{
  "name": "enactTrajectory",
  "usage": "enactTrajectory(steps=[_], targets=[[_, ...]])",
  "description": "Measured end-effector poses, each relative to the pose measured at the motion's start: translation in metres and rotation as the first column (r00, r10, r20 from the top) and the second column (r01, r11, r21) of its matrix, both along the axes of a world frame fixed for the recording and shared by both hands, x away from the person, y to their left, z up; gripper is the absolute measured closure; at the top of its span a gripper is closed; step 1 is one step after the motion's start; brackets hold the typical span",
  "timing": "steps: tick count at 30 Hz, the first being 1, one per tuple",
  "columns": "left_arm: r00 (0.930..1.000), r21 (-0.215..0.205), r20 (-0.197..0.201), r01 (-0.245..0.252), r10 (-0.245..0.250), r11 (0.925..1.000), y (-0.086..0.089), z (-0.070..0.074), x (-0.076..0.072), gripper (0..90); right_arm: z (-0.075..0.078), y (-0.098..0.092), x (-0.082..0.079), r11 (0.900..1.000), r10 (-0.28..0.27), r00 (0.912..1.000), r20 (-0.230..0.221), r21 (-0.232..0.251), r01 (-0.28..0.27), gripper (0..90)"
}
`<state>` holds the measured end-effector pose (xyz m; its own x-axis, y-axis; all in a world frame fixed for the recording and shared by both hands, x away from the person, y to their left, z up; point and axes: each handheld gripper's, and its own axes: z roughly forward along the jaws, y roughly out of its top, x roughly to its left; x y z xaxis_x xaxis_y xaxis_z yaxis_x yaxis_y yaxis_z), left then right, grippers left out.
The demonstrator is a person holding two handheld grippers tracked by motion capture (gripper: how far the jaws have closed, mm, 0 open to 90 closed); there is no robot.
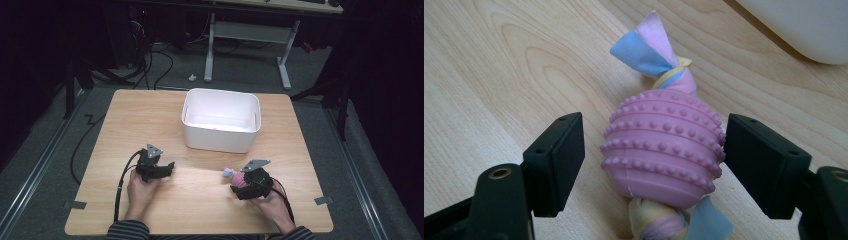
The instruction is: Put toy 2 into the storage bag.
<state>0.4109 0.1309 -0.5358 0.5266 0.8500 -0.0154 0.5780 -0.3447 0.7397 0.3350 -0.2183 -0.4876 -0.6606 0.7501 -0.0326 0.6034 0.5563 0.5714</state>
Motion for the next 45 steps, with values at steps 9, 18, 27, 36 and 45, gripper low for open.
enactTrajectory(steps=[9,18,27,36,45], targets=[[1.0,0.0,0.0,0.0,0.0,1.0,0.0,0.0,0.0,25.1,-0.002,-0.001,0.001,0.999,-0.01,0.9998,0.014,-0.05,0.01,32.3],[1.0,0.0,0.0,0.0,0.0,1.0,0.0,0.0,0.0,25.0,-0.002,-0.002,0.0,0.999,-0.001,0.9998,0.022,-0.05,0.002,33.8],[1.0,0.0,0.0,0.0,0.0,1.0,0.0,0.0,0.0,25.0,-0.001,-0.003,0.0,1.0,0.004,0.9999,0.015,-0.026,-0.004,34.1],[1.0,0.001,0.0,0.001,-0.001,1.0,0.0,0.0,0.0,25.0,0.003,-0.006,0.0,1.0,-0.001,0.9998,0.02,-0.008,0.001,34.2],[1.0,0.0,0.0,0.001,-0.001,1.0,0.0,0.0,0.0,25.0,0.01,-0.008,0.001,1.0,0.003,0.9995,0.03,0.0,-0.003,34.2]])
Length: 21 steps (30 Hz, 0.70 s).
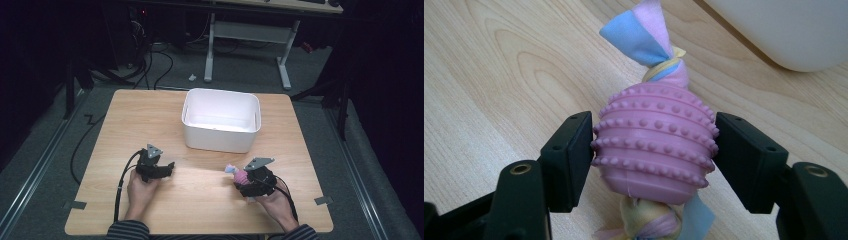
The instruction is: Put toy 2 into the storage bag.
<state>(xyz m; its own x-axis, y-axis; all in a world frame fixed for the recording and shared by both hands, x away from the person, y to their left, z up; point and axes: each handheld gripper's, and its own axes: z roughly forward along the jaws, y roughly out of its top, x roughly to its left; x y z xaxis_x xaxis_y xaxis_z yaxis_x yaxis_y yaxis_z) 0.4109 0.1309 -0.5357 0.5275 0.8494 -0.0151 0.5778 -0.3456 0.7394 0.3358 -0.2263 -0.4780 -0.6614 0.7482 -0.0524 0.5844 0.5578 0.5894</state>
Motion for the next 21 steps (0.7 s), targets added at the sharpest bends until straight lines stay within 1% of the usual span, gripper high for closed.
enactTrajectory(steps=[5,7,15,21], targets=[[1.0,0.0,0.0,0.0,0.0,1.0,0.0,0.0,0.0,24.9,0.005,-0.002,0.0,1.0,0.0,1.0,0.007,0.009,0.0,34.2],[1.0,0.0,0.0,0.0,0.0,1.0,0.0,0.0,0.0,25.0,0.007,-0.005,0.001,1.0,0.001,1.0,0.008,0.023,-0.001,34.2],[1.0,0.0,0.0,0.0,0.0,1.0,0.0,0.0,0.0,25.0,0.011,-0.009,0.002,1.0,-0.004,0.9999,0.013,0.023,0.004,34.2],[1.0,0.0,0.0,0.0,0.0,1.0,0.0,0.0,0.0,24.9,0.02,-0.013,0.004,0.999,-0.008,0.9997,0.024,0.033,0.007,34.3]])
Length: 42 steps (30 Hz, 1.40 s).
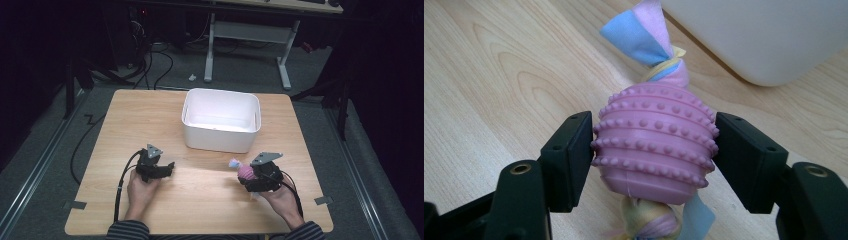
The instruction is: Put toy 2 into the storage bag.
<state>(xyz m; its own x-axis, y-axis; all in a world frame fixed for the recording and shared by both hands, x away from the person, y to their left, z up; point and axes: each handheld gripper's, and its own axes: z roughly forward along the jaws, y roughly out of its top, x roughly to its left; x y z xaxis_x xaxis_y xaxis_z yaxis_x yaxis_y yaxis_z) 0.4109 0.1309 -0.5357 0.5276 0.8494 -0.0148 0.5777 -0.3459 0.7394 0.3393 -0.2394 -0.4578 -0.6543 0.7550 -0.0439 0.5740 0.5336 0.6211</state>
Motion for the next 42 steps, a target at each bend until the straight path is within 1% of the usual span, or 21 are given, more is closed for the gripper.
enactTrajectory(steps=[10,20,24,27,31,32,33,34,35,42], targets=[[1.0,0.0,0.0,0.0,0.0,1.0,0.0,0.0,0.0,24.9,0.011,-0.005,0.002,1.0,0.002,1.0,0.009,0.02,-0.002,34.3],[1.0,0.0,0.0,0.0,0.0,1.0,0.0,0.0,0.0,24.9,0.023,-0.009,0.003,0.999,0.009,0.9995,0.029,0.035,-0.01,34.2],[1.0,0.0,0.0,0.0,0.0,1.0,0.0,0.0,0.0,24.9,0.031,-0.012,0.005,0.999,0.015,0.999,0.041,0.039,-0.017,34.3],[1.0,0.0,0.0,0.0,0.0,1.0,0.0,0.0,0.0,24.9,0.035,-0.013,0.006,0.999,0.017,0.9989,0.044,0.041,-0.019,34.3],[1.0,0.0,0.0,0.0,0.0,1.0,0.0,0.0,0.0,24.9,0.046,-0.014,0.008,0.999,0.024,0.998,0.058,0.048,-0.026,34.3],[1.0,0.0,0.0,0.0,0.0,1.0,0.0,0.0,0.0,24.8,0.046,-0.014,0.008,0.999,0.024,0.998,0.058,0.048,-0.026,34.3],[1.0,0.0,0.0,0.0,0.0,1.0,0.0,0.0,0.0,24.9,0.05,-0.015,0.009,0.998,0.028,0.9974,0.067,0.048,-0.031,34.3],[1.0,0.0,0.0,0.0,0.0,1.0,0.0,0.0,0.0,24.9,0.05,-0.015,0.009,0.998,0.028,0.9974,0.067,0.048,-0.031,34.3],[1.0,0.0,0.0,0.0,0.0,1.0,0.0,0.0,0.0,24.9,0.054,-0.015,0.009,0.998,0.031,0.9969,0.072,0.059,-0.035,34.3],[1.0,0.0,0.0,0.0,0.0,1.0,0.0,0.0,0.0,24.8,0.063,-0.016,0.012,0.997,0.04,0.9959,0.081,0.067,-0.045,34.3]])
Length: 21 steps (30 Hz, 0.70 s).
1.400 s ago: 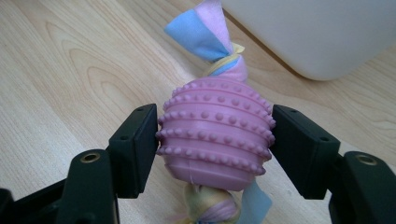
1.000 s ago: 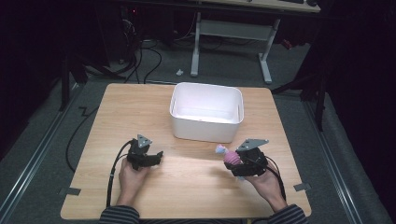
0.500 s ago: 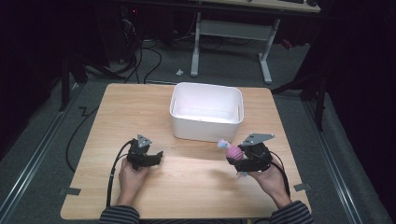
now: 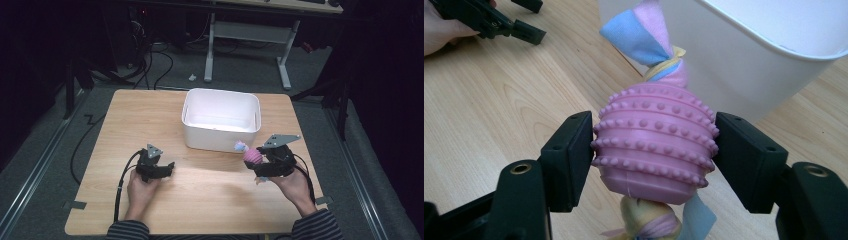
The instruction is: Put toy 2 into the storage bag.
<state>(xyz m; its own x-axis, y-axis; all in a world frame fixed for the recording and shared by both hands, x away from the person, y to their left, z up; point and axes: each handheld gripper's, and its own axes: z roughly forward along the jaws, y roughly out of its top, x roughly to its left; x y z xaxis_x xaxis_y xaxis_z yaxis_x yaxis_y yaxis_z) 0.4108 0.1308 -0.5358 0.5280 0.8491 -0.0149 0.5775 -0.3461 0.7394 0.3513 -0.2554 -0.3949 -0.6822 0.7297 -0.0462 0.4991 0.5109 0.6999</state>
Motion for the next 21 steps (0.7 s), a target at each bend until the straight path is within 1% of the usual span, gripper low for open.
enactTrajectory(steps=[6,9,12,15,16,18,19,21], targets=[[1.0,0.0,0.0,0.0,0.0,1.0,0.0,0.0,0.0,24.9,0.005,-0.001,0.001,1.0,0.005,1.0,-0.001,0.011,-0.005,34.4],[1.0,0.0,0.0,0.0,0.0,1.0,0.0,0.0,0.0,24.8,0.009,-0.003,0.002,1.0,0.009,1.0,0.003,0.024,-0.009,34.4],[1.0,0.0,0.0,0.0,0.0,1.0,0.0,0.0,0.0,24.8,0.012,-0.004,0.003,1.0,0.01,0.9999,0.007,0.023,-0.011,34.4],[1.0,0.0,0.0,0.0,0.0,1.0,0.0,0.0,0.0,24.8,0.019,-0.005,0.004,0.999,0.011,0.9998,0.018,0.035,-0.011,34.4],[1.0,0.0,0.0,0.0,0.0,1.0,0.0,0.0,0.0,24.9,0.019,-0.005,0.004,0.999,0.011,0.9998,0.018,0.035,-0.011,34.4],[1.0,0.0,0.0,0.0,0.0,1.0,0.0,0.0,0.0,24.9,0.026,-0.007,0.006,0.999,0.011,0.9996,0.025,0.043,-0.012,34.4],[1.0,0.0,0.0,0.0,0.0,1.0,0.0,0.0,0.0,24.8,0.026,-0.007,0.006,0.999,0.011,0.9996,0.025,0.043,-0.012,34.4],[1.0,0.001,0.0,0.0,0.0,1.0,0.0,0.0,0.0,24.8,0.033,-0.008,0.01,0.999,0.011,0.9994,0.032,0.048,-0.013,34.4]])
